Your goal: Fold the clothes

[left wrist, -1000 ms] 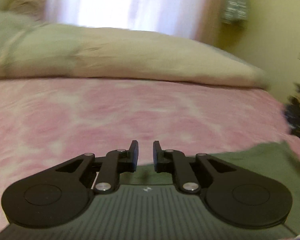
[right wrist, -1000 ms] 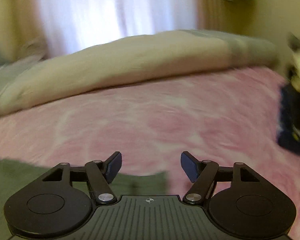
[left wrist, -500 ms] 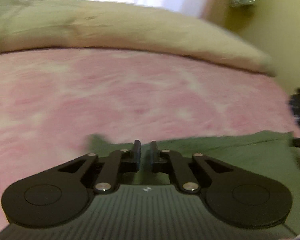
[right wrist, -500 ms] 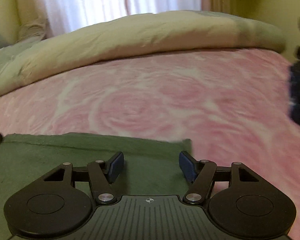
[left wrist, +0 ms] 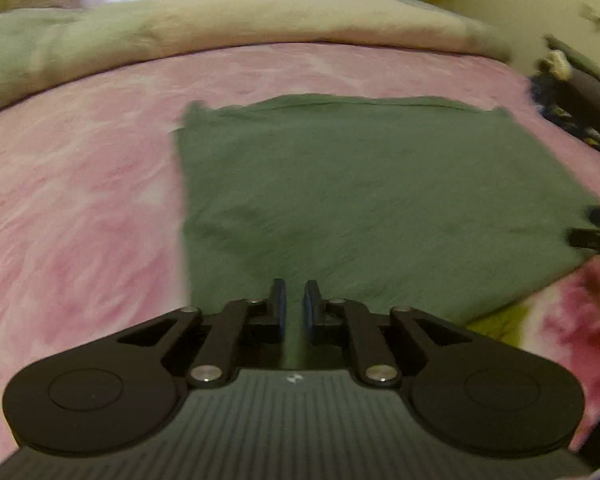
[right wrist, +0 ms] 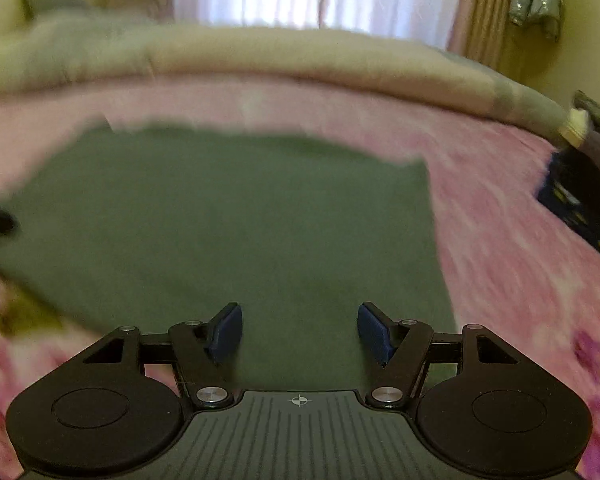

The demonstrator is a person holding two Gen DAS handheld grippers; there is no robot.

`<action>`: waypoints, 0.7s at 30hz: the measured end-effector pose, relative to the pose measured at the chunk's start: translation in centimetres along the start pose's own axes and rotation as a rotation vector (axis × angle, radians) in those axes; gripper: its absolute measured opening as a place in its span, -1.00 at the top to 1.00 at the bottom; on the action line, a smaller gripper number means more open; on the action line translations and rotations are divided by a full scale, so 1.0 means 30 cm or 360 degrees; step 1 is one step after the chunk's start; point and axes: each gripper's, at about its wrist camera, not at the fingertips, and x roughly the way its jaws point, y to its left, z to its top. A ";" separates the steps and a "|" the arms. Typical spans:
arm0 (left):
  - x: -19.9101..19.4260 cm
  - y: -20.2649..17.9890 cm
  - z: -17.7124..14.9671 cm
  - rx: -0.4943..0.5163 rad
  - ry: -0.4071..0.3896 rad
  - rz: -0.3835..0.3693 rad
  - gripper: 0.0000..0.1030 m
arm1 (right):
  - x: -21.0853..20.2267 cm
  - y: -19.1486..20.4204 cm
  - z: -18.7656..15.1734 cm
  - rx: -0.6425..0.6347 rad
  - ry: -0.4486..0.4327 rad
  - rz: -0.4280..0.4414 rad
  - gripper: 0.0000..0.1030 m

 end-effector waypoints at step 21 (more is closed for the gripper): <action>-0.040 0.094 -0.083 -0.0445 -0.0135 0.0214 0.95 | -0.038 -0.148 -0.087 0.0493 -0.0098 0.0067 -0.13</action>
